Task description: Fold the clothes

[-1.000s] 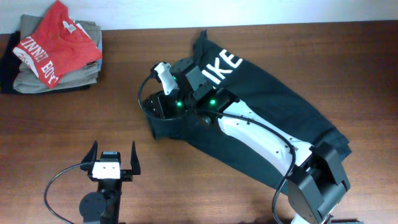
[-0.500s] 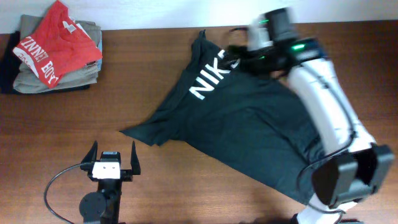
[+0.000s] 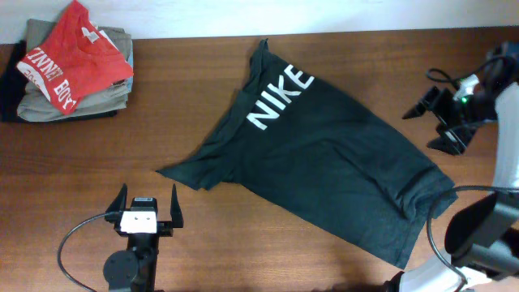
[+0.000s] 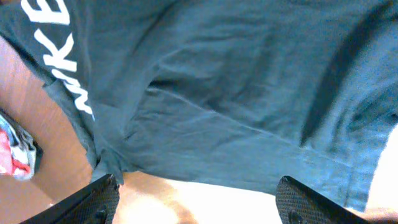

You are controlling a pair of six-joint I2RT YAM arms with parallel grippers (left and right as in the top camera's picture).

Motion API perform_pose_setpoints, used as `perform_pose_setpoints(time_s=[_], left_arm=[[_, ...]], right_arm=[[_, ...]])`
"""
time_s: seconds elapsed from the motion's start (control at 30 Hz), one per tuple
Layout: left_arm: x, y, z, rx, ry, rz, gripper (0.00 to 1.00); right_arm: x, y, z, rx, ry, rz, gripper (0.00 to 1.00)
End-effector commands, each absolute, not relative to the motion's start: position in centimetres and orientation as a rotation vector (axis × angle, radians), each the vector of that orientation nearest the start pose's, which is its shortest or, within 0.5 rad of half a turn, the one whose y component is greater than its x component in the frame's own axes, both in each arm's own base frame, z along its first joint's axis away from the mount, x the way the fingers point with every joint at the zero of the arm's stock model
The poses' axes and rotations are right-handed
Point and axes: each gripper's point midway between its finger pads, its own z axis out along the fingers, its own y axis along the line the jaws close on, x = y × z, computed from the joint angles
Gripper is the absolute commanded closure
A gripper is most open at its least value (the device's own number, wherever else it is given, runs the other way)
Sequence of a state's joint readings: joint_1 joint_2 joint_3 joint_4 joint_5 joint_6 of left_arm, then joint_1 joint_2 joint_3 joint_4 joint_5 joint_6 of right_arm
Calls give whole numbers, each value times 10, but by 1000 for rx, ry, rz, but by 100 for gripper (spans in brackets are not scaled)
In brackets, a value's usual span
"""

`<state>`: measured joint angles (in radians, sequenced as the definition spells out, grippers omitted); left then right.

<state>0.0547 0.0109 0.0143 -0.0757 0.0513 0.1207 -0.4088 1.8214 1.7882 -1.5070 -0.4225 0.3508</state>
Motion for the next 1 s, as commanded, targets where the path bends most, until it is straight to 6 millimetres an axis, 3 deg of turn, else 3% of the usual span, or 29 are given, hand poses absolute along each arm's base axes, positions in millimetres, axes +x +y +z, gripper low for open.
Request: perform_pose_setpoints(time_s=[0.0, 0.07, 0.17, 0.3, 0.4, 0.6, 0.8, 0.9, 0.97], left_arm=[[246, 3, 158, 112, 1642, 95, 1], [246, -3, 161, 132, 1624, 59, 1], [243, -29, 164, 248, 1602, -64, 1], [241, -39, 164, 197, 1609, -210, 1], [240, -42, 168, 173, 1606, -257, 1], [242, -47, 202, 184, 1683, -295, 1], [275, -45, 224, 270, 2062, -278, 1], [301, -58, 235, 264, 2230, -449, 1], [307, -71, 226, 258, 2332, -590, 1]], right_arm=[[311, -76, 212, 1134, 2748, 605, 15], [293, -73, 214, 1143, 2715, 596, 15], [267, -60, 202, 1148, 2697, 592, 11], [219, -50, 153, 1314, 2680, 486, 9], [201, -44, 131, 1364, 2690, 470, 9], [193, -46, 119, 1384, 2700, 421, 6], [191, -50, 118, 1395, 2699, 376, 1], [187, -55, 117, 1431, 2693, 326, 1], [187, -55, 118, 1430, 2693, 327, 1]])
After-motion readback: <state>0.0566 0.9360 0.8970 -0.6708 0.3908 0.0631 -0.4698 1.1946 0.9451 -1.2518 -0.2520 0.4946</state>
